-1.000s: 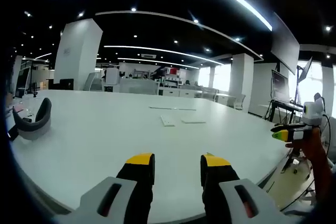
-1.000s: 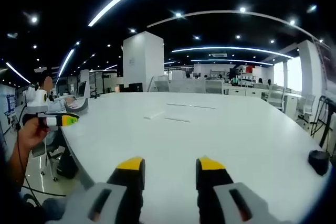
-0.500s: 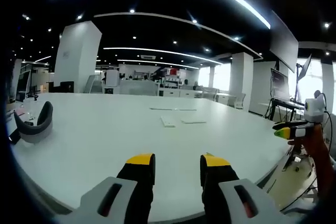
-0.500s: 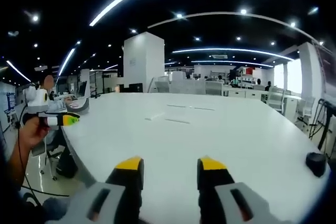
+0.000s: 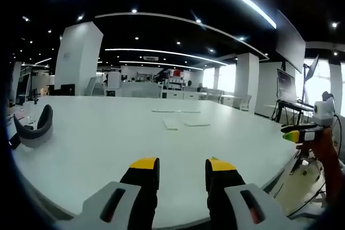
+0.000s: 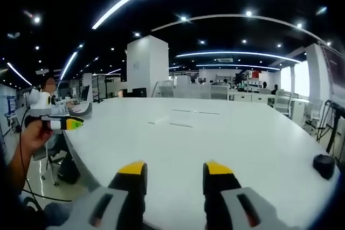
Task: Locate the socket holder cover, grip the socket holder cover, clip it into the socket holder slot.
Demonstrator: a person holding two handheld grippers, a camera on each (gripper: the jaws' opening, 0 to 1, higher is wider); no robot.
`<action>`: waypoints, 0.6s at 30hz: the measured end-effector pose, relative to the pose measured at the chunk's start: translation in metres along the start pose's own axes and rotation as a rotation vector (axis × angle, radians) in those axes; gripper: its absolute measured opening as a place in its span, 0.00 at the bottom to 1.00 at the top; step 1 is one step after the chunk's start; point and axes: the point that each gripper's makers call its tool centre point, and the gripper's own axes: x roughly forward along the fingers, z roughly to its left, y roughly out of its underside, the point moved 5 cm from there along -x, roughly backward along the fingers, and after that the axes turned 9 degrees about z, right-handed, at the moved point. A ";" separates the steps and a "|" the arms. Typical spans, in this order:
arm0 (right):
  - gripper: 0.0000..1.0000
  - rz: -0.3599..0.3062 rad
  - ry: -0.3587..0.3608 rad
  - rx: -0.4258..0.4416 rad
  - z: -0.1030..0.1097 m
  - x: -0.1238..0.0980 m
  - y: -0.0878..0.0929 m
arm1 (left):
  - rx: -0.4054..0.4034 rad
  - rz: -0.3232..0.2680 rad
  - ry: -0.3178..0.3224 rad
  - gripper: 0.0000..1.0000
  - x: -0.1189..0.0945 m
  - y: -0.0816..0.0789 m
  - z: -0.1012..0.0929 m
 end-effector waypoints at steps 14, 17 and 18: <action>0.43 0.009 0.002 -0.009 0.001 0.000 0.003 | 0.013 -0.002 -0.013 0.34 0.001 -0.008 0.010; 0.43 0.009 0.001 -0.012 0.002 0.000 0.004 | 0.011 0.005 -0.011 0.34 0.001 -0.003 0.007; 0.43 0.011 0.002 -0.015 0.002 0.000 0.004 | 0.010 0.007 -0.008 0.34 0.002 -0.003 0.009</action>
